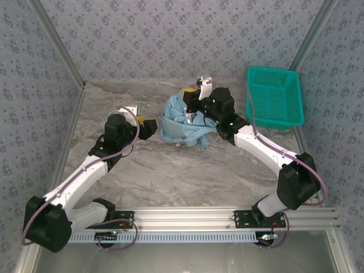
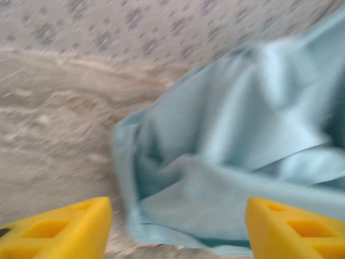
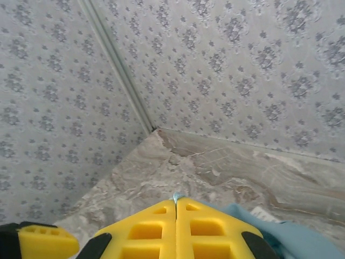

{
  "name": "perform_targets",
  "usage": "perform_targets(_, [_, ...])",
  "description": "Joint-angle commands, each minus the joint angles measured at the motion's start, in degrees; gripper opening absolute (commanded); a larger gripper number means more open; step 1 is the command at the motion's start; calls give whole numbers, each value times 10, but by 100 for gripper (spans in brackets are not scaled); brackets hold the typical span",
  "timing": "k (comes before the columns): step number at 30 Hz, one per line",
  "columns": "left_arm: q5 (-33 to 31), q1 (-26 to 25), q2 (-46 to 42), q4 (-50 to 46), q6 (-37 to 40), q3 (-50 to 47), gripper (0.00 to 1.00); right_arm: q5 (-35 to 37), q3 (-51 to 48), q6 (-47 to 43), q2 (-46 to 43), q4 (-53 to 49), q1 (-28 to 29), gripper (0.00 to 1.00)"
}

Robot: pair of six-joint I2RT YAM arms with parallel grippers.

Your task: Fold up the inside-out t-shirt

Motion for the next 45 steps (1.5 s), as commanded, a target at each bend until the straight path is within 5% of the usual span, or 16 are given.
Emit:
perform_targets(1, [77,-16,-10,83,-57,3,69,1,-3,30,-1,73,9,0])
perform_targets(6, [22,-164,26,87,46,31,71,101,30,58,1,17,34,0])
perform_targets(12, [9,-226,120,120,165,62,69,128,52,142,1,-21,42,0])
perform_targets(18, [34,-265,201,155,262,62,40,113,63,247,0,-44,28,0])
perform_targets(28, [-54,-293,286,189,318,48,0,55,86,370,-2,-9,-8,0])
perform_targets(33, [-135,-313,316,132,382,59,0,21,117,380,-13,-32,-31,0])
perform_targets(38, [-167,-318,286,102,378,26,0,-28,179,253,-34,-167,-55,0])
perform_targets(41, [-127,-317,204,88,329,-5,37,-83,242,118,-29,-308,-64,0])
perform_targets(45, [-68,-298,75,55,249,-21,54,-128,238,-7,-52,-391,-79,0])
